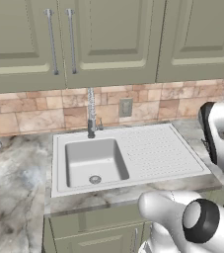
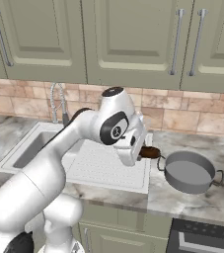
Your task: Dump the sweet potato from the pot into the sink. Then turn on the water and wash the sweet potato. Then turn off the water and put the sweet potato back in the pot.
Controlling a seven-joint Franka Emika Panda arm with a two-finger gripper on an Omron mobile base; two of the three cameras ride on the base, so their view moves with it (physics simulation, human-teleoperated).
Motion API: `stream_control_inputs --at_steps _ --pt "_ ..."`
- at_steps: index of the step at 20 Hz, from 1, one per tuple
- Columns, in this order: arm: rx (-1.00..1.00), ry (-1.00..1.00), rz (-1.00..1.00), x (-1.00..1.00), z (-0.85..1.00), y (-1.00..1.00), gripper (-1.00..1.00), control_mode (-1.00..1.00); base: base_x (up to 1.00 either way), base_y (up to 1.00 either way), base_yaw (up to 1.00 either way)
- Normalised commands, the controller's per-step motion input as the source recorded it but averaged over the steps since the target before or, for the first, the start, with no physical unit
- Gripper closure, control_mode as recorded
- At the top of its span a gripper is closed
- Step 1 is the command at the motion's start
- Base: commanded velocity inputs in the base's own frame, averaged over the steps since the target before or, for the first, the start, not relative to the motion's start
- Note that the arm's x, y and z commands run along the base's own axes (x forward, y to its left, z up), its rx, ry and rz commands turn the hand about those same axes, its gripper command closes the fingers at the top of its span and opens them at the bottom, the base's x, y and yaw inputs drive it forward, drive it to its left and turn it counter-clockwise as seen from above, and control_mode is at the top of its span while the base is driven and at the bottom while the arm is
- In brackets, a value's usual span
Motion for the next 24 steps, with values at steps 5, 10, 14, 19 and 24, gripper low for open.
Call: stream_control_inputs --at_steps 5,10,14,19,24 --pt "0.09 0.06 0.03 0.11 -0.24 -1.00 1.00 -1.00 0.00 0.00 0.00" --pt "0.12 0.01 0.16 0.20 -0.24 -0.88 1.00 -1.00 0.00 0.00 0.00" --pt "0.11 0.00 0.23 0.27 -0.13 -0.57 1.00 -1.00 0.00 0.00 0.00" --pt "0.05 0.01 0.24 0.37 -0.09 -0.25 1.00 -1.00 0.00 0.00 0.00" --pt "0.01 0.05 0.18 0.36 -0.17 -0.02 1.00 -1.00 0.00 0.00 0.00"
